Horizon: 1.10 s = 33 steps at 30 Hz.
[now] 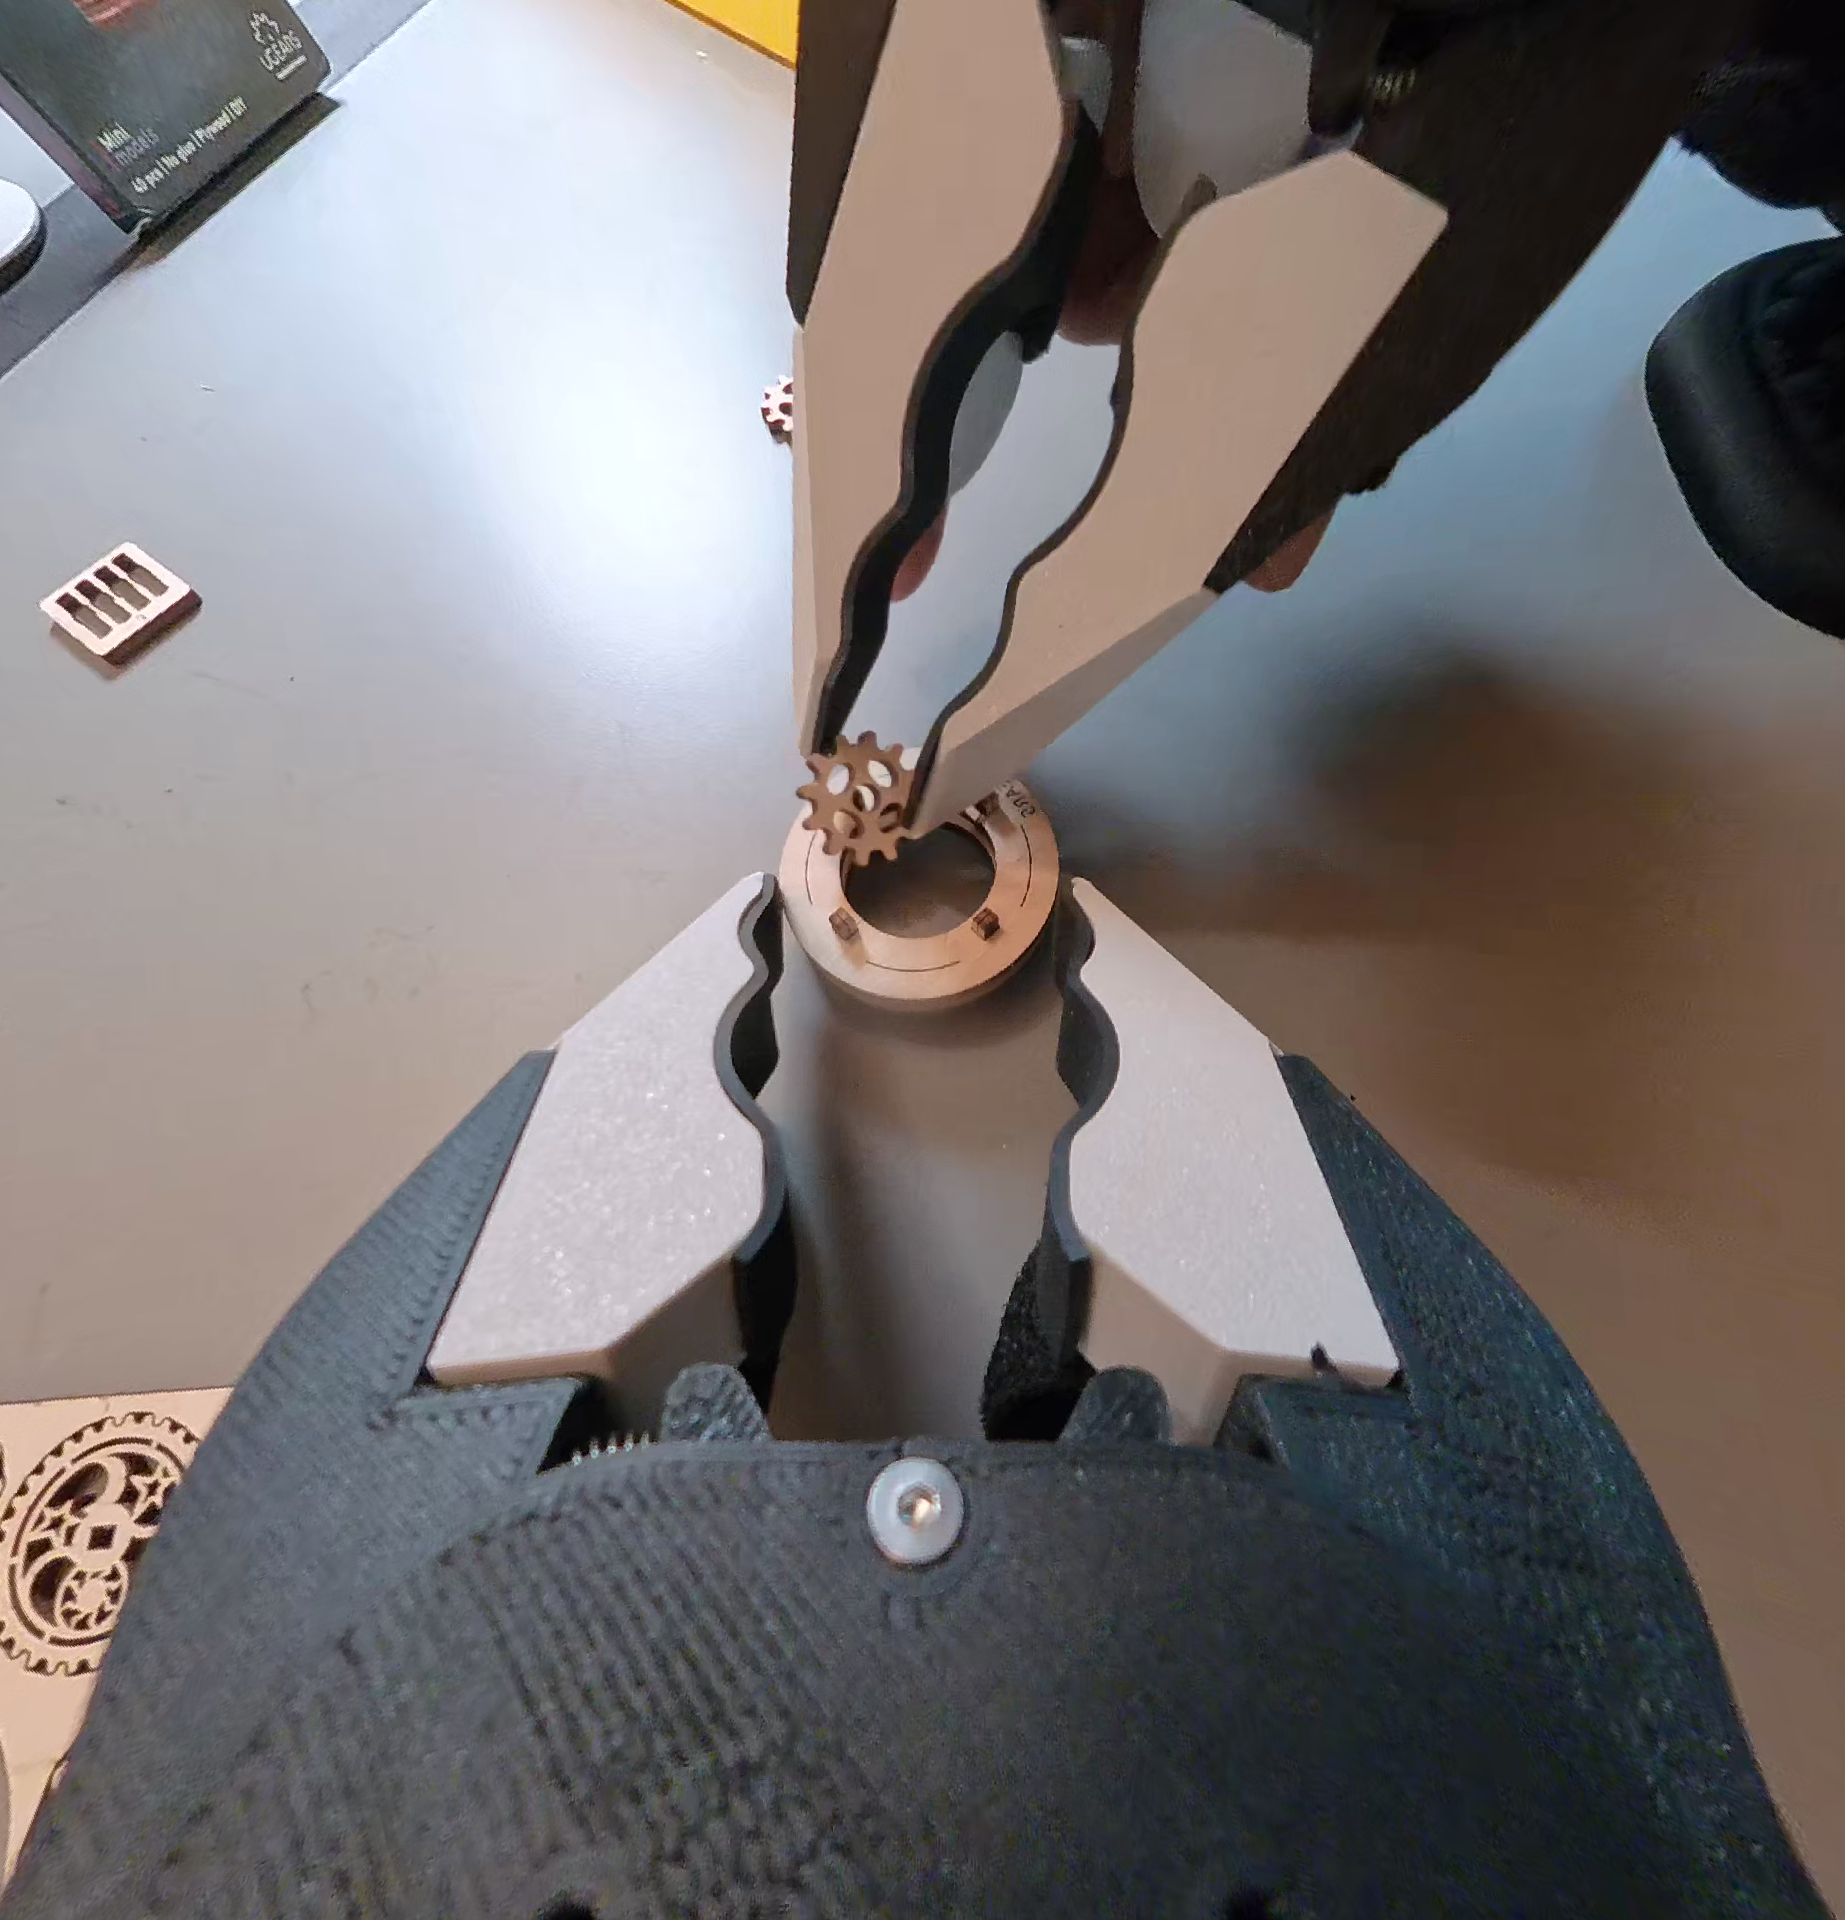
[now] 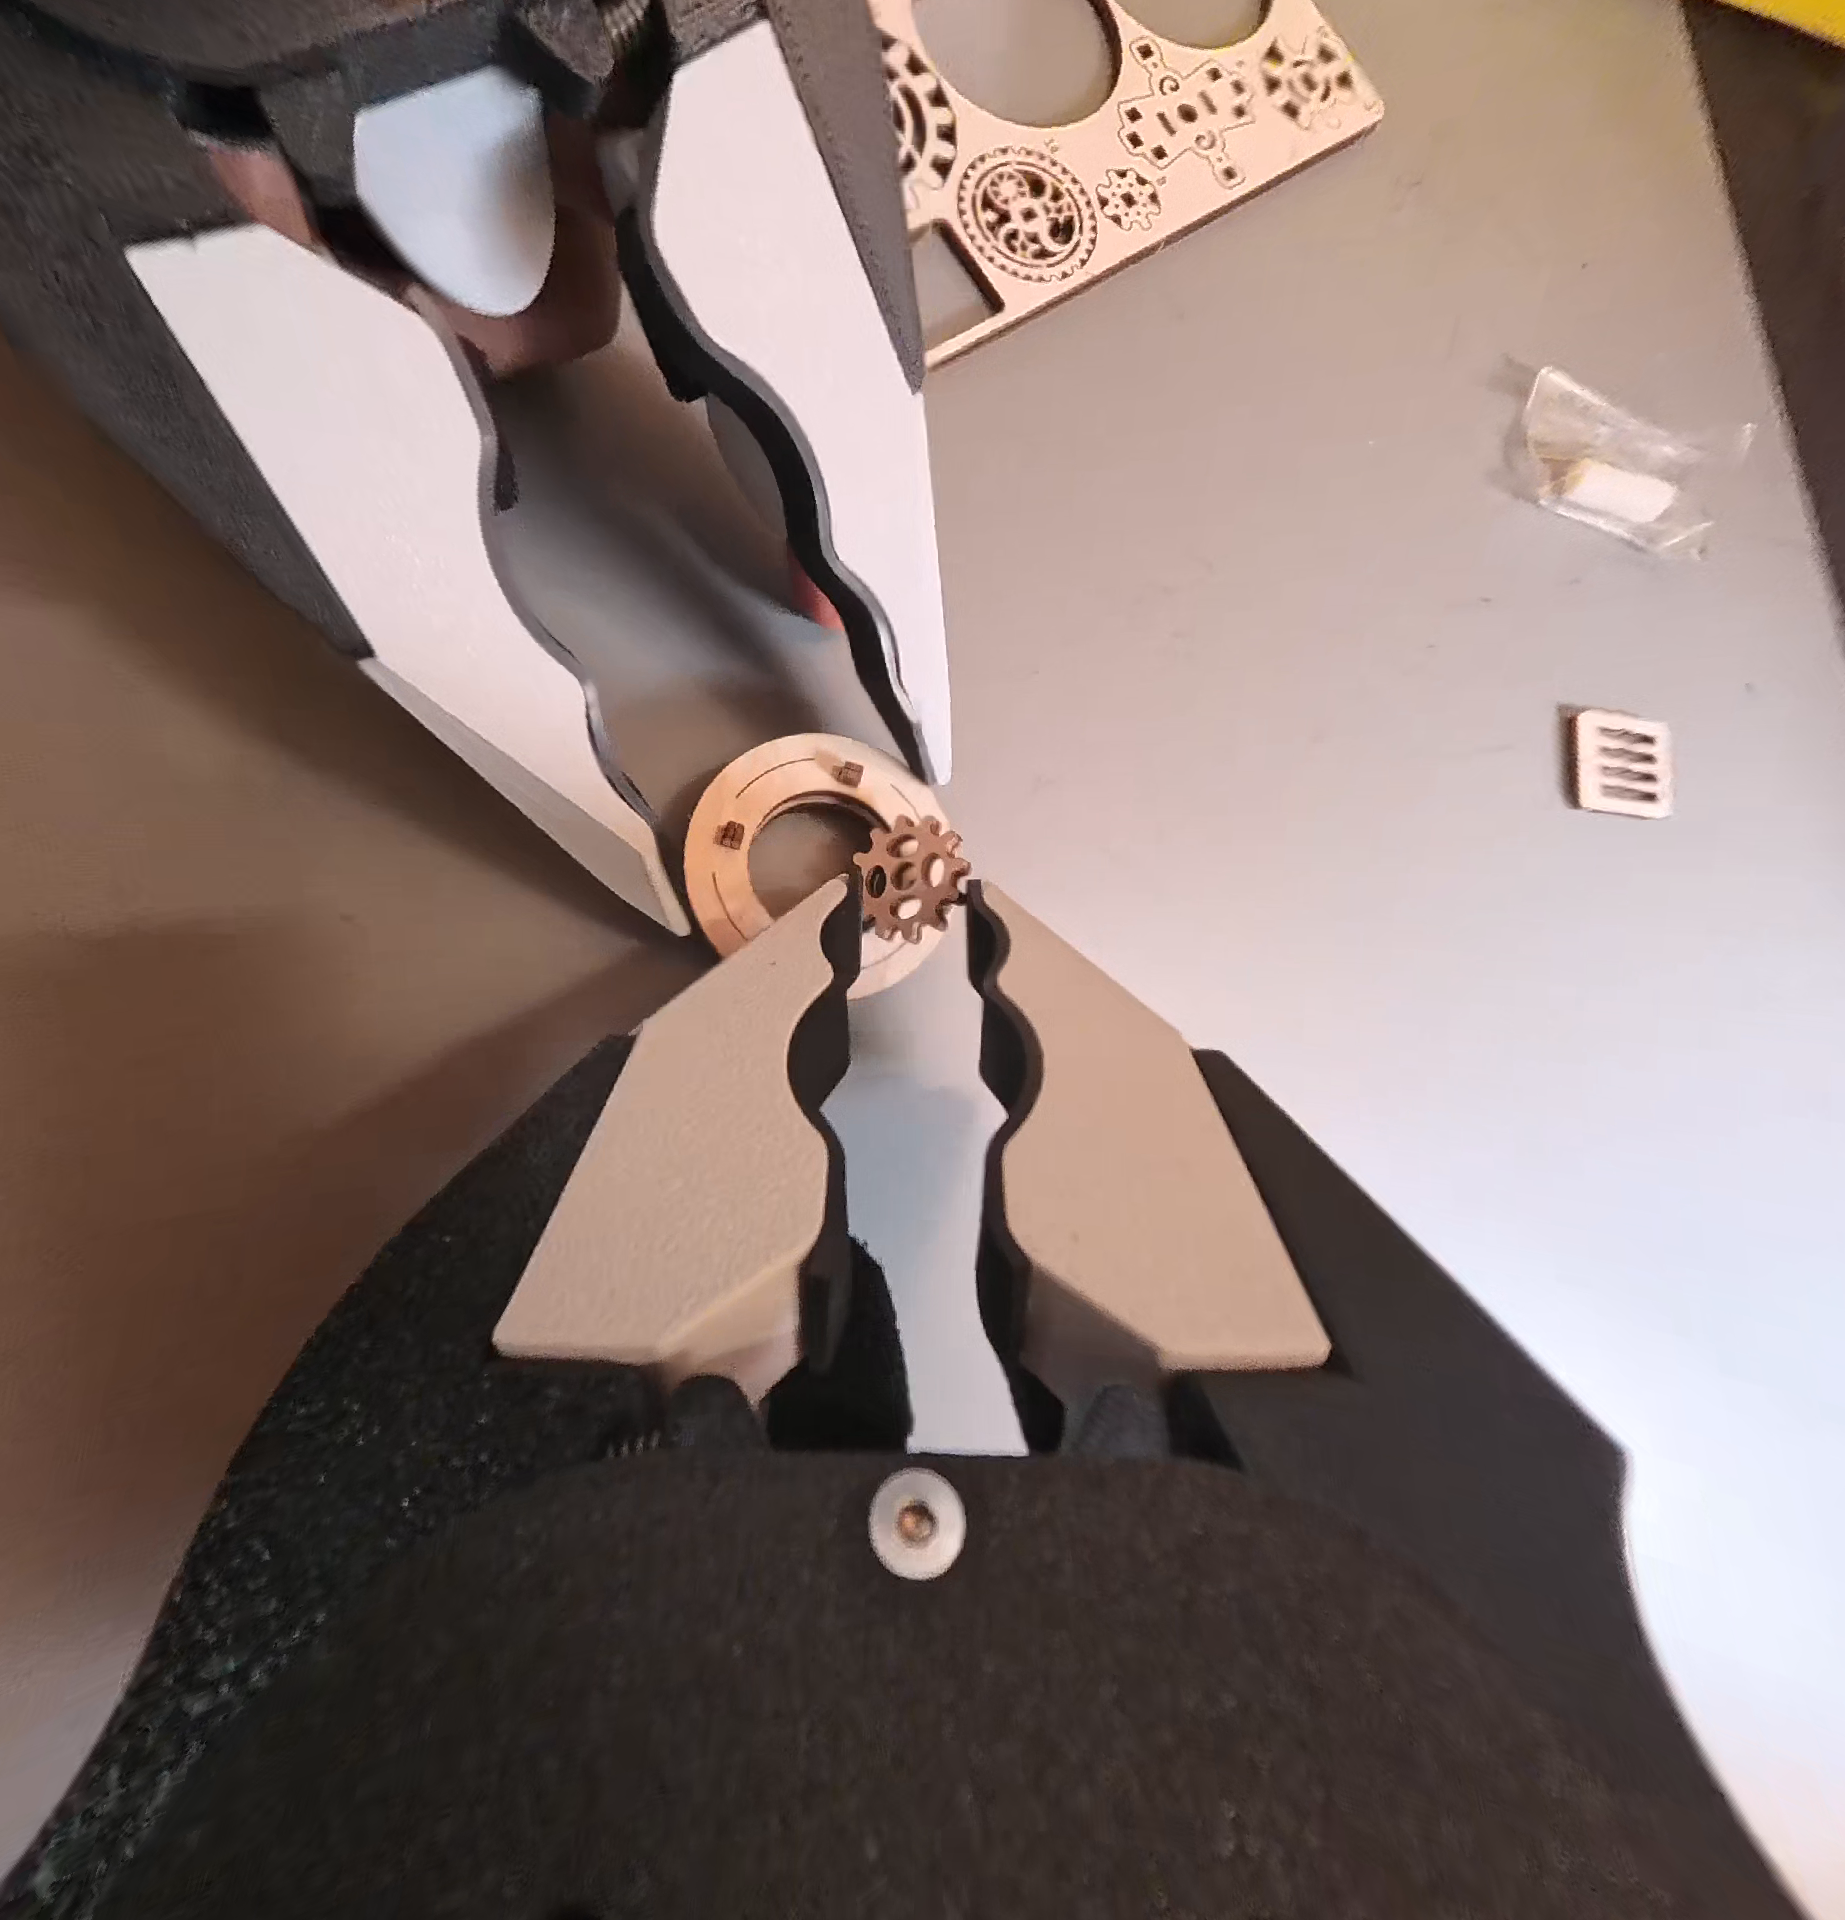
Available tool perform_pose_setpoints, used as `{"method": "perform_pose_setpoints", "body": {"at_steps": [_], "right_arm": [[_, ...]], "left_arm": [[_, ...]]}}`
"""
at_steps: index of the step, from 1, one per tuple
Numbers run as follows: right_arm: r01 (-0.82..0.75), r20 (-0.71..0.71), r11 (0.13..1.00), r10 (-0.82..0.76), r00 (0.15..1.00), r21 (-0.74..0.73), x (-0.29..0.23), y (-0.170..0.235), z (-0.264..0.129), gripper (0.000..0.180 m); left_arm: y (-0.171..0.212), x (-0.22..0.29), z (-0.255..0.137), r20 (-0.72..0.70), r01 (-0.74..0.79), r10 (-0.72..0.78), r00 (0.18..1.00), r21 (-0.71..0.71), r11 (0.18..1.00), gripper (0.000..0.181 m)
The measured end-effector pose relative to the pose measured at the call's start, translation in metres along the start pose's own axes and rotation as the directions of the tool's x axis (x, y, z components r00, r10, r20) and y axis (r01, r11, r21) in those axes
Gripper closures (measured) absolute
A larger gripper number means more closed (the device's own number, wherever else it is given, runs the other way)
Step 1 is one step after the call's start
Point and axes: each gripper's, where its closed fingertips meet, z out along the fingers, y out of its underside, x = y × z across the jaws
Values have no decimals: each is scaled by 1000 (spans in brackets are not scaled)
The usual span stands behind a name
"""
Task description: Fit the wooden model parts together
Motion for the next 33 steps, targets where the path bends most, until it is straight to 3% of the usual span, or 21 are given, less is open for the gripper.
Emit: {"method": "perform_pose_setpoints", "body": {"at_steps": [5, 9, 18, 24, 30, 33], "right_arm": [[-212, 118, 977, 209, 971, 7, 1, 2, 0, 162], [-269, 163, 963, 266, 950, -5, 1, 3, 1, 162], [-266, 159, 964, 261, 952, 10, 3, 0, -1, 156], [-172, 116, 983, 164, 980, 69, 3, -4, -12, 153], [-284, 103, 957, 276, 956, 68, 16, 11, -8, 156], [-252, 106, 966, 245, 964, 54, 19, 16, -5, 155]], "left_arm": [[0, 0, 0, 1, -5, 5, 1000, 0, 1000, 129], [0, 1, -1, -2, -3, 3, 1000, 1, 1000, 129], [1, 1, -1, -4, -3, 3, 1000, 0, 1000, 129], [0, 1, -1, -4, -4, 4, 1000, 0, 1000, 129], [1, 2, -1, -2, -11, 11, 1000, -1, 1000, 129], [3, -1, -3, 4, -16, 16, 1000, -7, 1000, 129]]}}
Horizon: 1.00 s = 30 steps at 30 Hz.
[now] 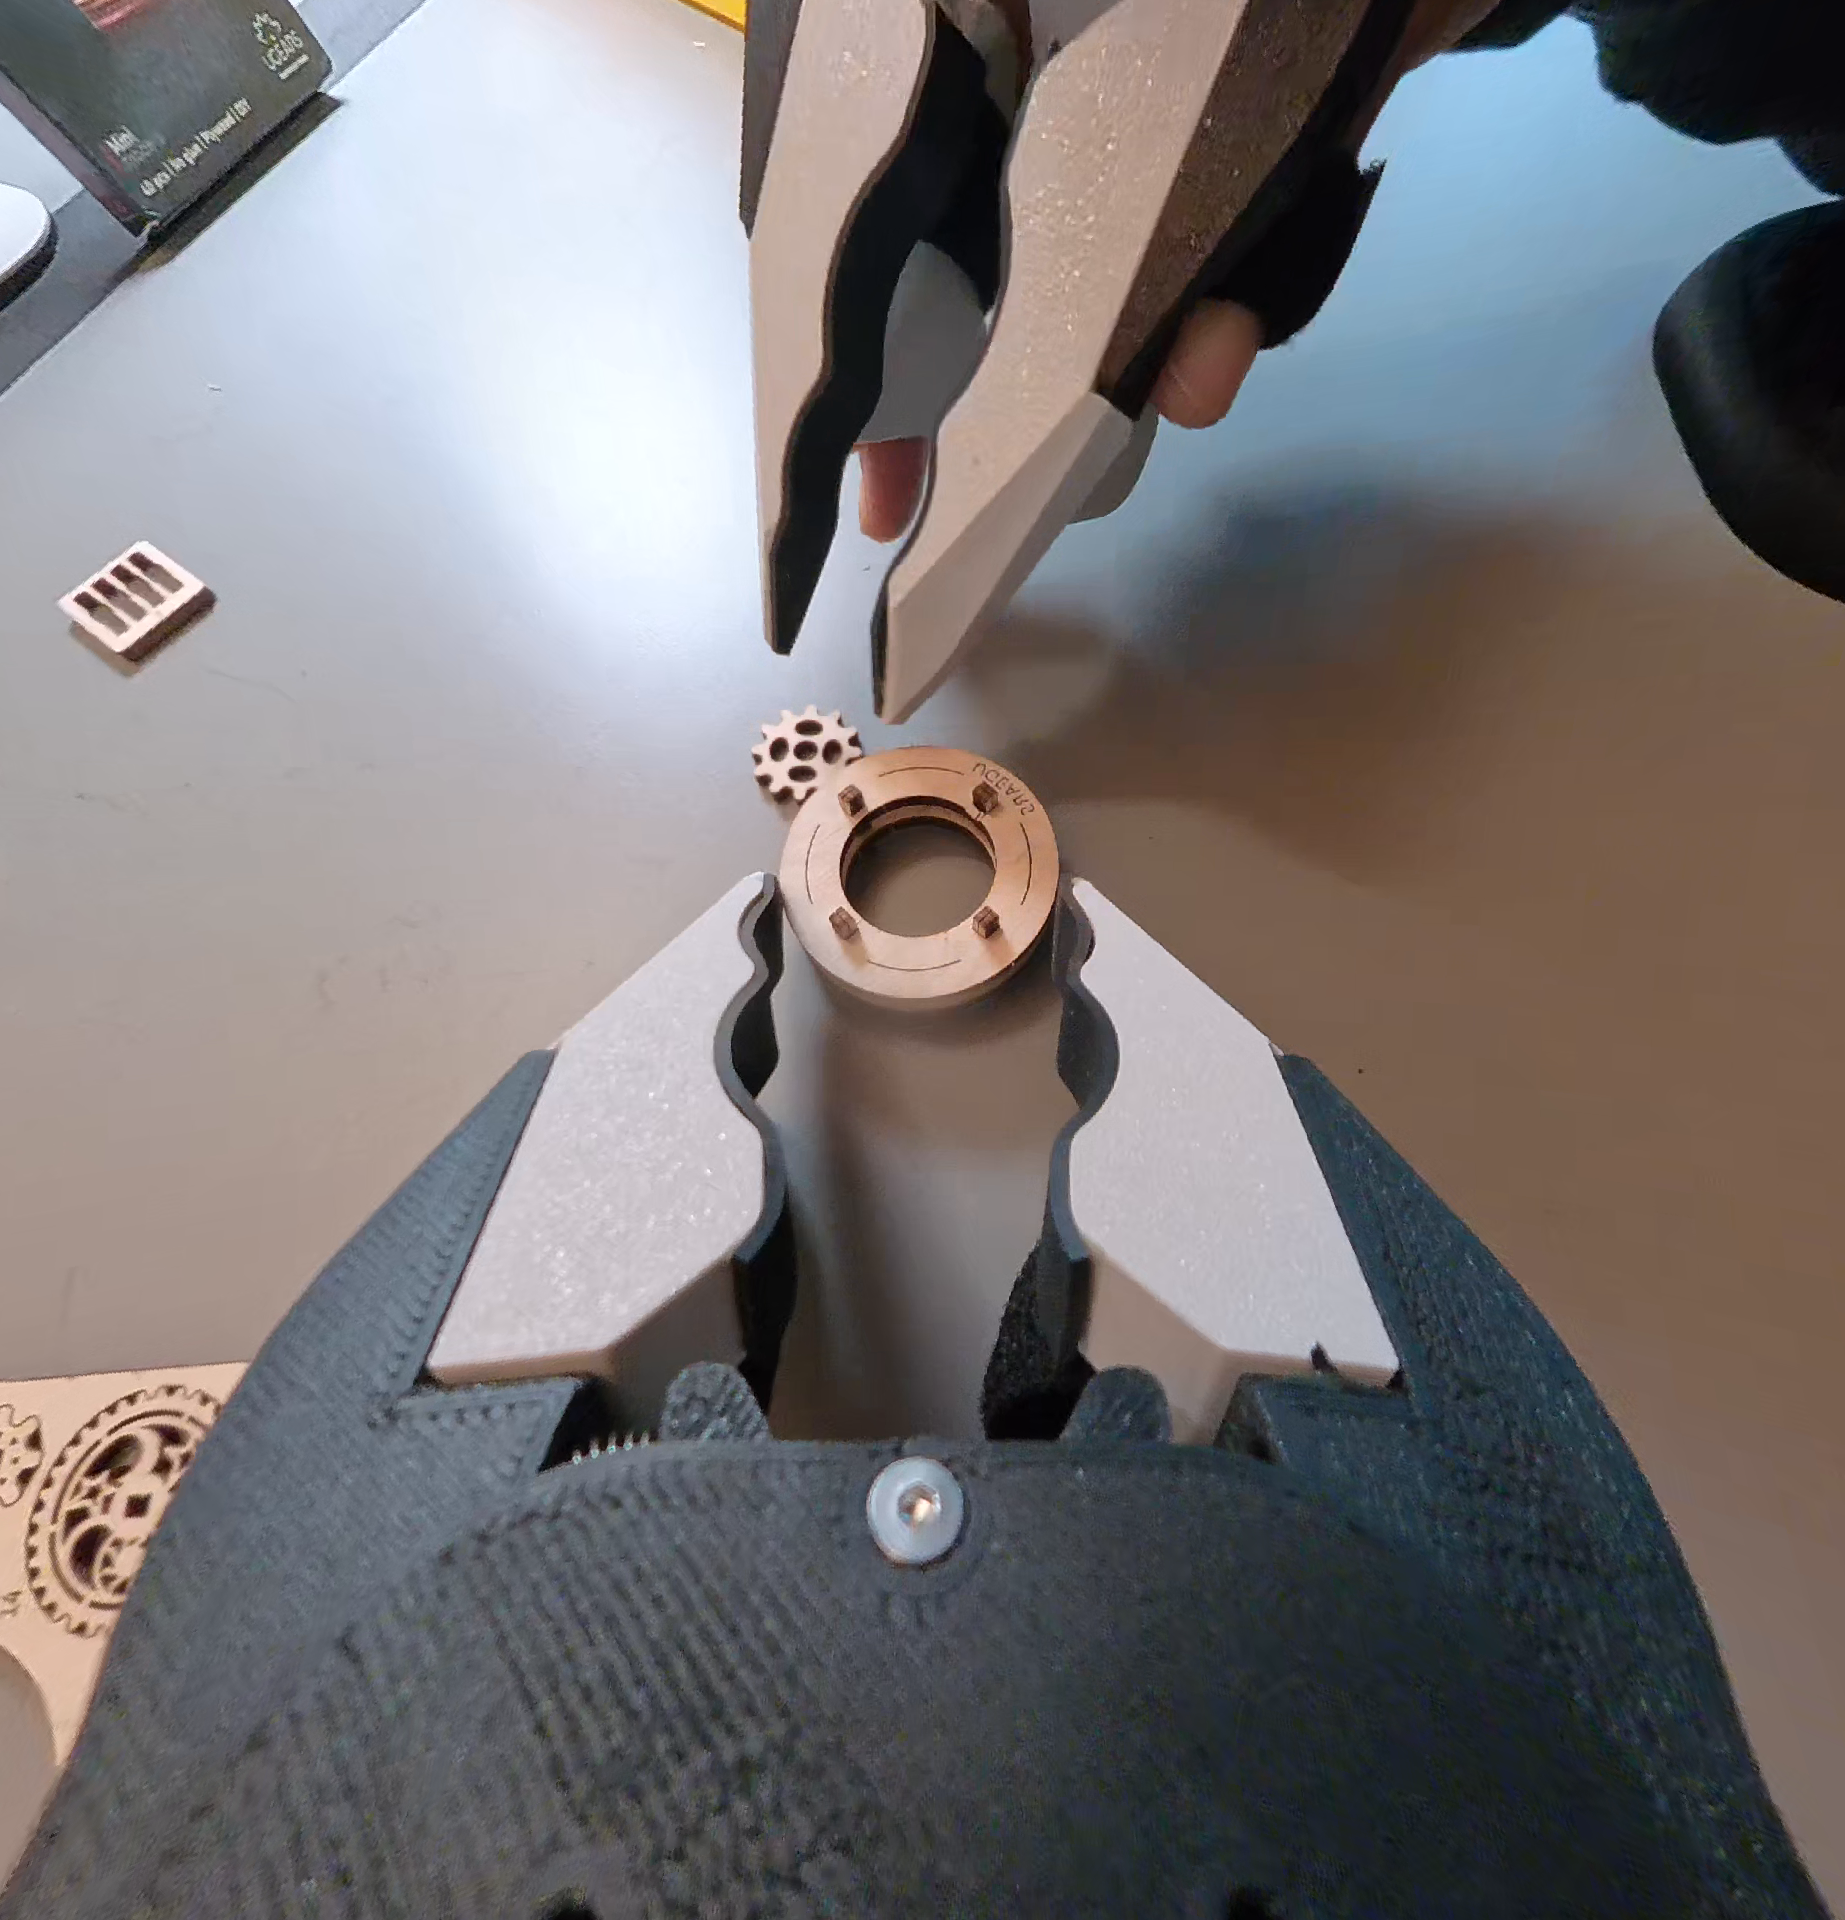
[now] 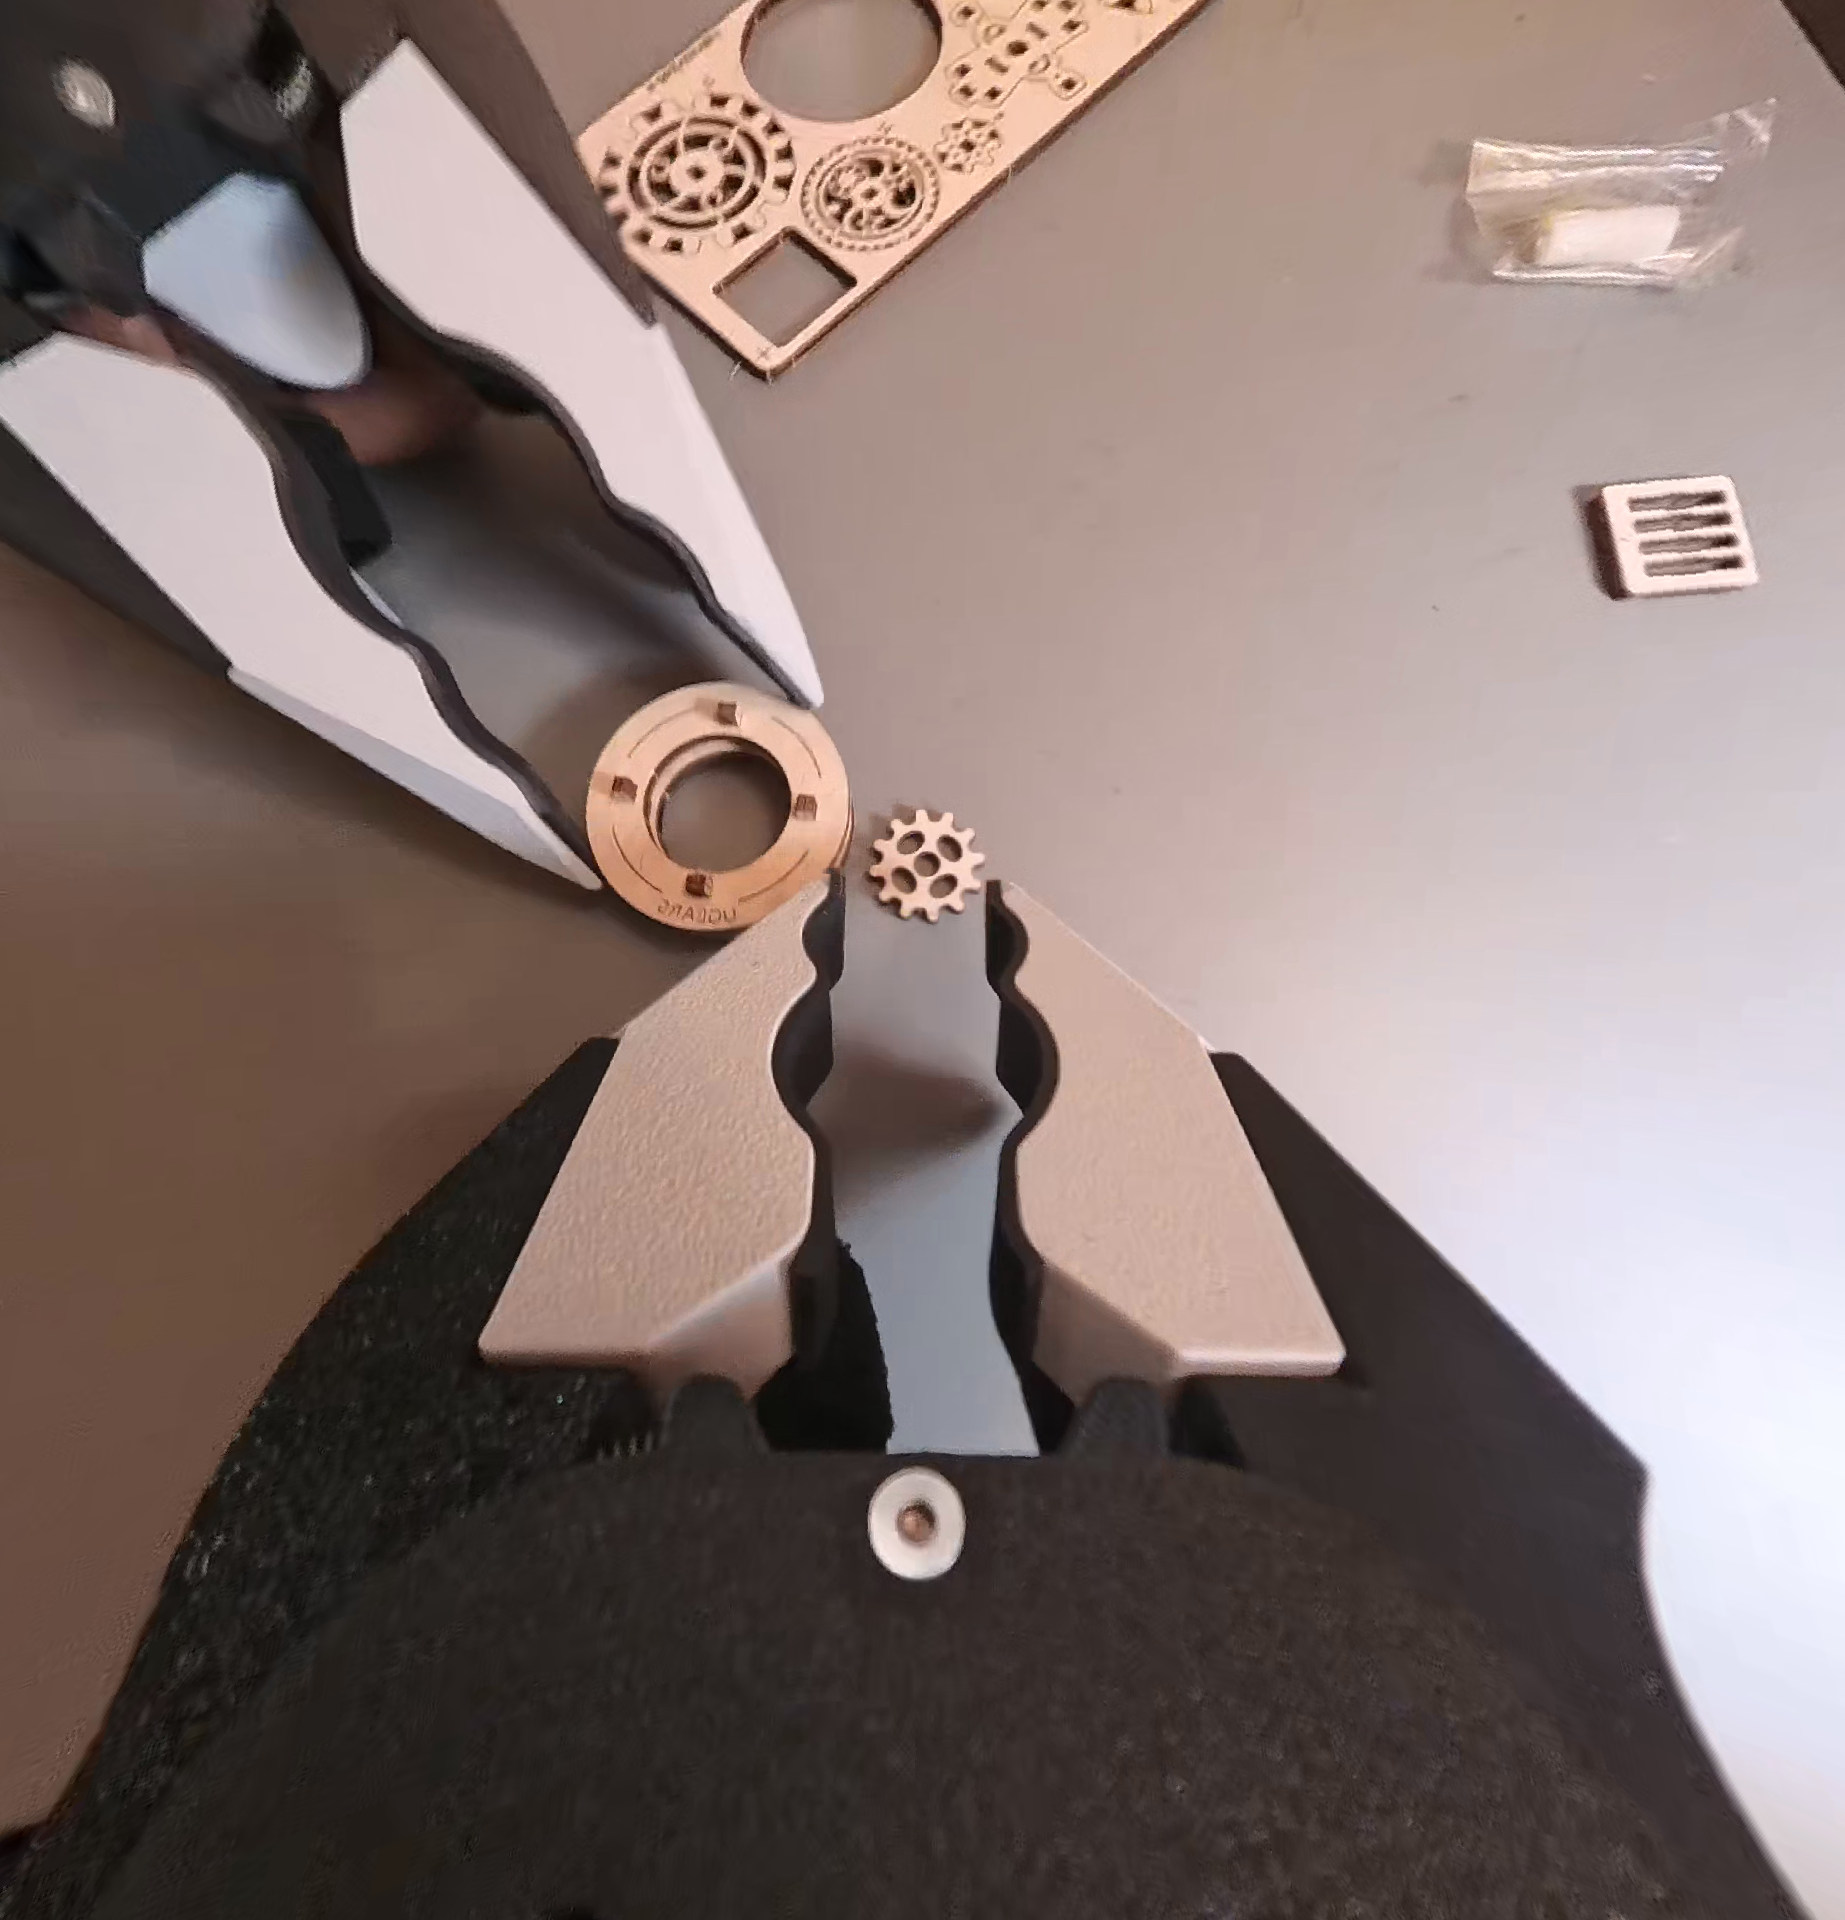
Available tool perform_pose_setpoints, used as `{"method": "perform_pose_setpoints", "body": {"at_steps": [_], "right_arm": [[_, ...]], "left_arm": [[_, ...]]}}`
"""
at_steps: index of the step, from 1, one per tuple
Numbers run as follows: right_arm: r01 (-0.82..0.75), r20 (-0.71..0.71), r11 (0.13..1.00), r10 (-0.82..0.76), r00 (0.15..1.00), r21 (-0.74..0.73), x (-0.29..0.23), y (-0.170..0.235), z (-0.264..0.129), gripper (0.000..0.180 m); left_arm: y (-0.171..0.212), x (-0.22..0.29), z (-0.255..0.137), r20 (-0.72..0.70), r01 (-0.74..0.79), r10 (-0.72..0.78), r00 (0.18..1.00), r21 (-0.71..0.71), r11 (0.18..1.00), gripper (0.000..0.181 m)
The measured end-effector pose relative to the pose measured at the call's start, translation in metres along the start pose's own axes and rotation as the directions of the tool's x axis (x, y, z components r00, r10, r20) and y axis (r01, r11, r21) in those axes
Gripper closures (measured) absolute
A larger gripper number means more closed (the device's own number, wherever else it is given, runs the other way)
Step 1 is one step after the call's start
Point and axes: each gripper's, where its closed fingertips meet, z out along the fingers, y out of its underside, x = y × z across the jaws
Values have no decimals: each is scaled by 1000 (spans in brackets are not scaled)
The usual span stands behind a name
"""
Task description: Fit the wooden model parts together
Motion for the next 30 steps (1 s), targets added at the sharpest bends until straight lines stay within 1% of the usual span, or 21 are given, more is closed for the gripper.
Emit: {"method": "perform_pose_setpoints", "body": {"at_steps": [4, 8, 9, 12, 15, 18, 21, 23, 26, 30], "right_arm": [[97, -6, 993, -98, 995, -61, 1, 3, 8, 152], [129, -8, 983, -131, 991, -130, 4, 6, 17, 153], [132, -9, 981, -135, 991, -139, 5, 6, 18, 157], [140, 5, 977, -141, 990, -161, 5, 6, 18, 158], [163, 8, 976, -163, 987, -145, 3, 0, 15, 160], [182, 42, 980, -179, 983, -76, -8, -17, 8, 160], [187, 84, 981, -183, 980, -50, -19, -27, 4, 160], [191, 107, 980, -185, 977, -51, -24, -29, 4, 160], [207, 108, 975, -197, 974, -86, -25, -22, 8, 160], [199, 112, 976, -188, 976, -91, -27, -20, 10, 160]], "left_arm": [[3, -2, -4, -6, -12, 12, 1000, -15, 1000, 129], [5, -3, -6, -9, -14, 14, 1000, -17, 1000, 129], [5, -3, -6, -8, -17, 17, 1000, -17, 1000, 129], [5, -3, -6, -7, -25, 25, 1000, -18, 1000, 129], [5, -2, -6, -7, -31, 31, 999, -19, 999, 129], [5, -2, -5, -9, -28, 27, 1000, -19, 999, 129], [5, -2, -6, -12, -21, 21, 1000, -17, 1000, 129], [5, -3, -6, -10, -24, 24, 1000, -17, 1000, 129], [5, -3, -6, -10, -23, 23, 1000, -16, 1000, 129], [5, -3, -6, -10, -24, 24, 1000, -15, 1000, 129]]}}
